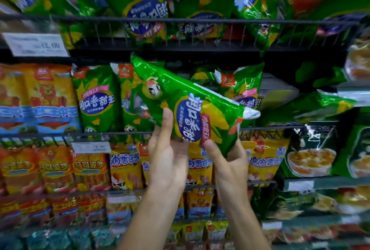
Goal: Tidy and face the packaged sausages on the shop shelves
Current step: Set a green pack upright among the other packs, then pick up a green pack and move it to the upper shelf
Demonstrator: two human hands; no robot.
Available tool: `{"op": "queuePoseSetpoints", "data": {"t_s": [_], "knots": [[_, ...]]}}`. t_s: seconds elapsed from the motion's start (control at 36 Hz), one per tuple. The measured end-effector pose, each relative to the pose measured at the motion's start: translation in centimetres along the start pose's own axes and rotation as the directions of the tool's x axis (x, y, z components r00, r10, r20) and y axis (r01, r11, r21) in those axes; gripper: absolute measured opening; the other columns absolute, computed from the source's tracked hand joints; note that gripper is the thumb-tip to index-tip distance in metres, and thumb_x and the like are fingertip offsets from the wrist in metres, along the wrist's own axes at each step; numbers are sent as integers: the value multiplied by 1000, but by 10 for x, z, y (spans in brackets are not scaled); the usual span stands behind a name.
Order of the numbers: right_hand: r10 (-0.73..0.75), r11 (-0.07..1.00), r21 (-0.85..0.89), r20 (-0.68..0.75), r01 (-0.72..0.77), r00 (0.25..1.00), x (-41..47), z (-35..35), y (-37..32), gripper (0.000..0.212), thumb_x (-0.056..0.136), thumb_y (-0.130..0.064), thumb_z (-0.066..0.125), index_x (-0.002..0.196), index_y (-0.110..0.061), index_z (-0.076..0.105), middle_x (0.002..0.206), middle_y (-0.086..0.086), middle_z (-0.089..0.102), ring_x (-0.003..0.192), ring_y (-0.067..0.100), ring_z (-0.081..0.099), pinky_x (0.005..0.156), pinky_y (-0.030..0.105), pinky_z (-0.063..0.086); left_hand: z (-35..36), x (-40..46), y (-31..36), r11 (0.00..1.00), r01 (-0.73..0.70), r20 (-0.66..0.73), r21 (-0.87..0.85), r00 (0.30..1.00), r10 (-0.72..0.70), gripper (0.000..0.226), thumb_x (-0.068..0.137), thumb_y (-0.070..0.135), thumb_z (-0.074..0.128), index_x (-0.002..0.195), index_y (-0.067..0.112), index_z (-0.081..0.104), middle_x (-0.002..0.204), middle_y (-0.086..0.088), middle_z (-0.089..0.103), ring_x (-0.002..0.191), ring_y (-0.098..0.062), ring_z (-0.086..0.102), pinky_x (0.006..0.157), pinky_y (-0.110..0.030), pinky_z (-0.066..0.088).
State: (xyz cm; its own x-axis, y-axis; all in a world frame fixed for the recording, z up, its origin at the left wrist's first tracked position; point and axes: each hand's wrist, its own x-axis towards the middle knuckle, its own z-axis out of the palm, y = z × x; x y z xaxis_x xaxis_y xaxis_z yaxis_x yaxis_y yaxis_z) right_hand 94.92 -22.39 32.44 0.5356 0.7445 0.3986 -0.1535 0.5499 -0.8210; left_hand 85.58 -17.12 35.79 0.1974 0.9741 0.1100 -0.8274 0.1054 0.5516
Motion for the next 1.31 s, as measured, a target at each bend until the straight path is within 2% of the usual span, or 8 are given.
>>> {"op": "queuePoseSetpoints", "data": {"t_s": [0.14,0.22,0.33,0.44,0.69,0.89,1.03,1.31], "knots": [[-101,993,-84,-164,88,981,1,2,-9,14,75,-29,84,89,-26,81,88,-2,79,84,13,73,75,23,56,-17,-6,1,993,56,33,-101,998,-53,74,75,35,88,137,5,60,133,-16,66,123,-30,65,104,-47,53],[-122,991,-81,-157,110,980,4,0,-21,17,72,-29,81,89,-26,82,89,0,80,85,17,75,76,24,57,-40,-4,12,978,9,-44,-207,999,-18,38,74,34,82,107,18,75,100,0,73,94,-17,71,84,-36,61],[-187,973,-162,-133,165,973,11,-10,-41,27,69,-28,82,95,-21,78,88,-5,80,85,11,76,75,19,55,-69,-1,34,963,-268,-102,12,958,267,51,92,20,60,142,16,49,139,-2,66,129,-20,63,103,-34,54],[-249,941,-260,-101,216,963,15,-19,-46,32,71,-23,86,102,-19,77,88,-8,80,84,12,76,75,19,55,-72,-4,58,766,-488,199,418,872,447,52,92,7,65,141,13,48,139,-6,63,131,-27,60,105,-32,51],[-248,897,-348,114,273,962,27,-20,-50,31,68,-14,88,97,-14,75,80,-22,76,76,-4,72,67,9,51,-44,-10,58,223,-487,485,845,872,64,70,84,42,75,147,46,45,146,29,50,140,6,41,112,-26,37],[-217,914,-304,196,270,956,37,-18,-51,32,75,-16,83,68,-23,53,60,-22,60,59,-6,56,56,11,44,-44,3,47,335,-321,414,886,873,-257,62,82,45,82,138,33,58,134,15,67,129,-9,60,110,-45,47],[-183,950,-222,168,218,969,45,-21,-46,63,67,-35,78,99,10,46,66,-11,39,58,-1,39,58,13,42,-40,10,33,408,-404,465,819,883,-58,45,80,20,80,123,27,66,119,17,74,115,-4,68,93,-19,53],[-14,925,-342,408,167,913,58,-22,-32,65,78,-24,76,136,-34,48,119,-26,70,114,-11,62,88,9,51,-23,26,22,534,-498,445,683,864,235,37,81,21,77,116,25,70,109,8,78,103,-12,73,82,-23,56]]}}
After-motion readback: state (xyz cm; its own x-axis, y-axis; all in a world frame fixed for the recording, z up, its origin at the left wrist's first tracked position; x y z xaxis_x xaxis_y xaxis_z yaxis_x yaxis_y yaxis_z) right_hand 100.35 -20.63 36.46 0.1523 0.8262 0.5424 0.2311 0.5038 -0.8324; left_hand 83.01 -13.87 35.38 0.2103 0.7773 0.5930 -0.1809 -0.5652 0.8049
